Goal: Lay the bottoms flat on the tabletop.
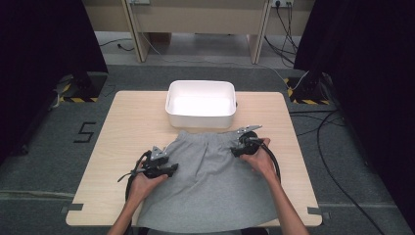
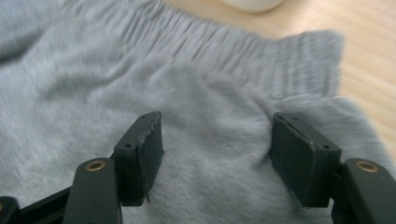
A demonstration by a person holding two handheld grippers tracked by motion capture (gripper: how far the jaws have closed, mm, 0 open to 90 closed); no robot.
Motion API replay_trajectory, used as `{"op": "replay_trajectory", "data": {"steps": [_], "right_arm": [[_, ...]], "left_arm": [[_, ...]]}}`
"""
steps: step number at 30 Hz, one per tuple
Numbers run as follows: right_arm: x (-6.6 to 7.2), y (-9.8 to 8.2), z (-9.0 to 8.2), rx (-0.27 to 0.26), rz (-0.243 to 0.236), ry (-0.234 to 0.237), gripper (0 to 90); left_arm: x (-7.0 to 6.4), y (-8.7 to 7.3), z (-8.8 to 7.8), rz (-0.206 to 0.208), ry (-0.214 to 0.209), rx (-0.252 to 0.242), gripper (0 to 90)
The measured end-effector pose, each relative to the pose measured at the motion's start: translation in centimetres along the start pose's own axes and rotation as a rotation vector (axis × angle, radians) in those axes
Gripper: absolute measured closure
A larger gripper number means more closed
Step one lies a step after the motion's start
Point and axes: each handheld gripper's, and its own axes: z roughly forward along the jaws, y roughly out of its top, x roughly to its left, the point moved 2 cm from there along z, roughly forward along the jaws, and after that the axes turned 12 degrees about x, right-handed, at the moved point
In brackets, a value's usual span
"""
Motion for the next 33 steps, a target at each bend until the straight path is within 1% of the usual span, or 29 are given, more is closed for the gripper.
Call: {"op": "replay_trajectory", "data": {"steps": [1, 3, 6, 8, 13, 15, 18, 20, 22, 25, 27, 29, 30, 31, 33], "right_arm": [[0.0, 0.0, 0.4, -0.001, 0.010, -0.004, 32.6], [-0.2, 0.2, 0.6, -0.014, 0.030, -0.002, 32.6], [-0.1, 0.6, 0.8, -0.012, 0.035, -0.010, 32.6], [0.0, 0.8, 0.9, -0.013, 0.037, -0.010, 32.3], [0.1, 1.5, 1.2, -0.015, 0.037, -0.010, 32.1], [0.2, 1.7, 1.3, -0.009, 0.037, -0.012, 32.3], [0.2, 1.7, 1.1, -0.002, 0.030, -0.005, 33.6], [0.0, 1.7, 0.6, -0.029, 0.047, 0.000, 34.1], [0.0, 1.5, -0.2, -0.062, 0.056, 0.006, 34.2], [0.7, 0.8, -1.6, -0.101, 0.032, 0.029, 34.1], [1.3, 0.2, -2.4, -0.123, 0.015, 0.029, 34.1], [1.7, -0.3, -3.1, -0.097, 0.004, 0.025, 33.9], [1.9, -0.5, -3.4, -0.108, 0.008, 0.021, 34.0], [2.2, -0.8, -3.7, -0.121, 0.011, 0.026, 34.0], [2.4, -1.2, -3.8, -0.124, 0.002, 0.038, 34.0]], "left_arm": [[0.2, 0.1, 0.1, -0.003, 0.000, -0.002, 47.9], [0.7, 0.3, 0.2, -0.008, 0.006, -0.006, 48.4], [1.4, 0.5, 0.4, -0.025, 0.006, -0.014, 48.8], [1.6, 0.5, 0.3, -0.019, 0.006, -0.011, 48.9], [1.9, 0.3, 0.1, -0.032, 0.004, -0.013, 48.9], [2.0, 0.2, 0.0, -0.049, -0.006, -0.016, 48.7], [2.4, 0.2, -0.3, -0.098, -0.043, -0.024, 44.8], [2.6, 0.1, -0.4, -0.118, -0.059, -0.046, 43.6], [2.8, -0.1, -0.5, -0.132, -0.079, -0.055, 42.4], [3.0, -0.1, -1.0, -0.145, -0.074, -0.068, 40.6], [3.2, 0.0, -1.4, -0.149, -0.077, -0.080, 40.2], [3.2, 0.1, -1.7, -0.147, -0.065, -0.082, 39.6], [3.3, 0.1, -1.8, -0.146, -0.057, -0.078, 39.1], [3.4, 0.1, -1.9, -0.145, -0.052, -0.076, 38.6], [3.6, 0.0, -2.1, -0.151, -0.046, -0.075, 37.5]]}}
